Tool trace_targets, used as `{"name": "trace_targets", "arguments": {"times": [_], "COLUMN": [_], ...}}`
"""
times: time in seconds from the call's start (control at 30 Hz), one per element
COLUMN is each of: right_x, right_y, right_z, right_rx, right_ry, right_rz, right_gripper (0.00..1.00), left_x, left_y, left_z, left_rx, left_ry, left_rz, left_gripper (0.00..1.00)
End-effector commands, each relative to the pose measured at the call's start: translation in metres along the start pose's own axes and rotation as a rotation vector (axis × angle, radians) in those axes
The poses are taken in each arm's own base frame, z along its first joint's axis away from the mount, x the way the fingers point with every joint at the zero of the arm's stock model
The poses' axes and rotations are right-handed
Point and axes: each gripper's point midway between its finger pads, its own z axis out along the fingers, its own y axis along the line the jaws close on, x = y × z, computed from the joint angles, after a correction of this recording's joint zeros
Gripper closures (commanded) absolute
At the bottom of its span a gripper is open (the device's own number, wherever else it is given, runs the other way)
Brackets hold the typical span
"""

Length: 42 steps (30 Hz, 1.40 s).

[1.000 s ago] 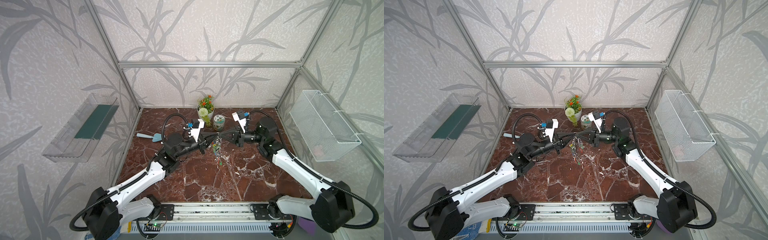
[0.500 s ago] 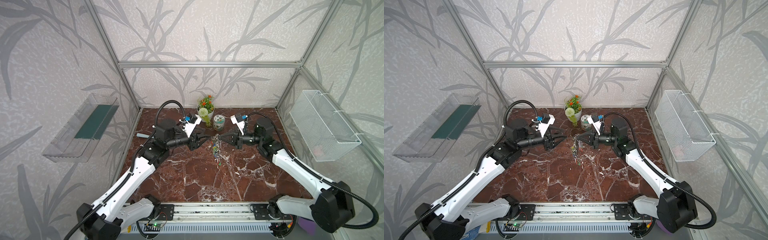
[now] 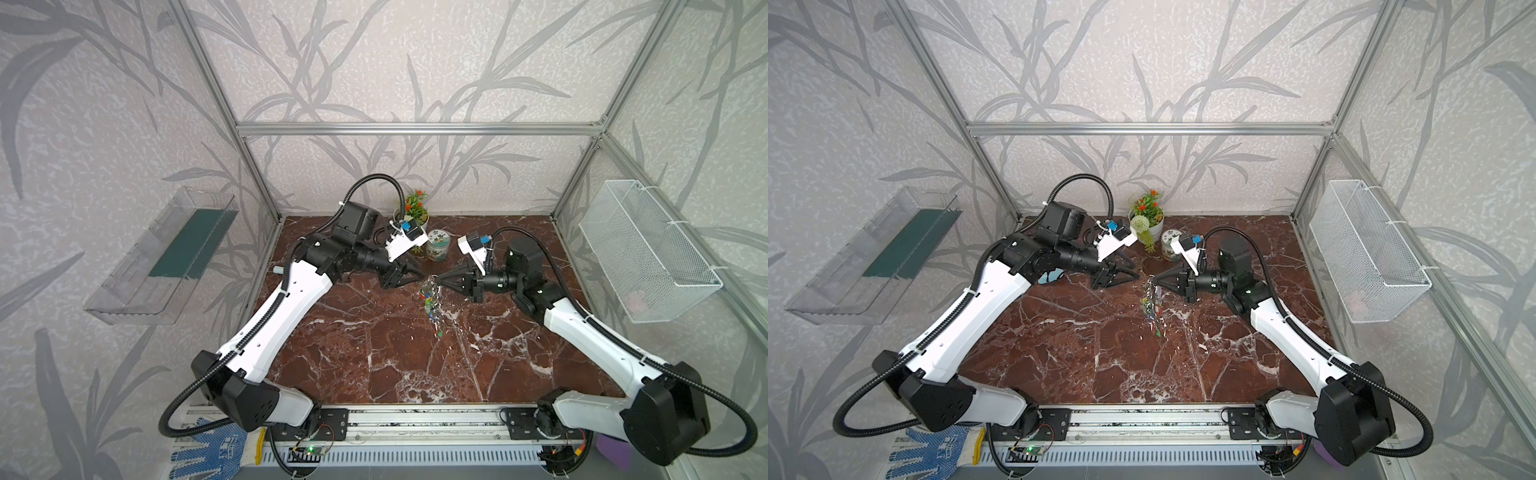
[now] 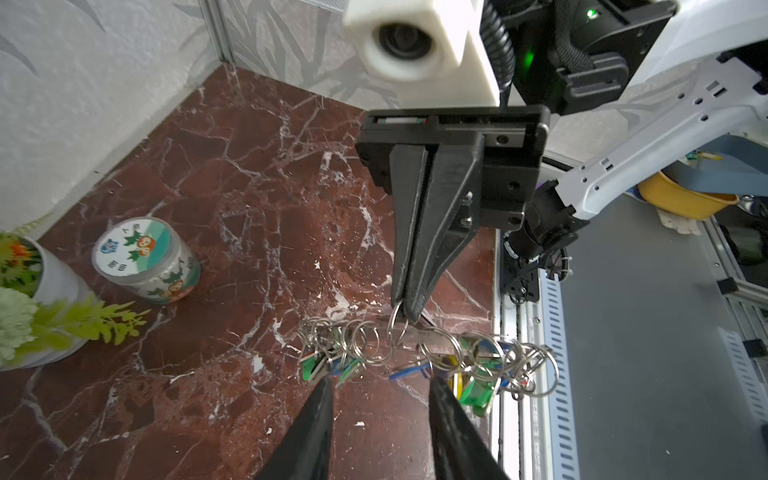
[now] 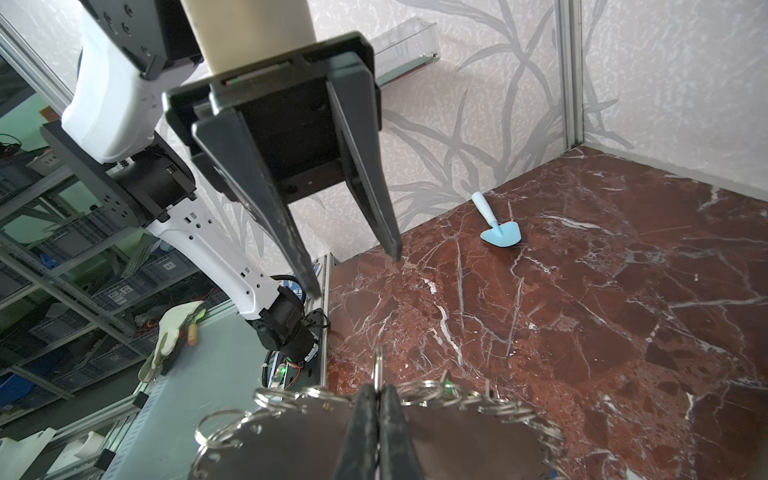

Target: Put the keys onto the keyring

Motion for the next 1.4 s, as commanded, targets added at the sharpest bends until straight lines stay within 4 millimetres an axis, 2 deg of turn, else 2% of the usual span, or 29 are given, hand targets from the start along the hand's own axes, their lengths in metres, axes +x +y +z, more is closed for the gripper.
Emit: {"name": "trace_targets", "arguments": {"times": [0.0,0.13,0.3,0.77,1.03,1.2,1.37], "right_x": [-0.013,-0.013,-0.013,-0.013,-0.012,-0.013,-0.025], "right_y": [0.018,0.019,0.019,0.02,0.019,0.018,0.016], "right_z": [-0.002,-0.002,-0.002,-0.001,-0.001,-0.002,-0.014], "right_rx": [-0.046,-0.049,-0.049,-0.059,-0.059,-0.044,0.014], "right_ry": [-0.027,-0.025,-0.024,-0.026,-0.023,-0.025,-0.065], "right_rz": [-0.085,-0.085,-0.085,-0.083,-0.076,-0.071,-0.071], "right_gripper": [1.0,1.0,1.0,1.0,1.0,1.0,0.74], "left_x": [0.003,0.0,0.001,0.001,0.0,-0.003,-0.016], "left_y": [-0.011,-0.011,-0.009,-0.012,-0.014,-0.014,-0.012], "left_z": [0.002,0.01,0.015,0.022,0.024,0.023,0.016], "left_rx": [0.049,0.081,0.088,0.11,0.12,0.108,0.024], "left_ry": [0.05,0.073,0.096,0.108,0.107,0.078,-0.08], "left_rz": [0.033,0.033,0.033,0.043,0.042,0.037,0.046], "left_gripper": [0.6,0.61,0.69,0.8,1.0,1.0,1.0]}}
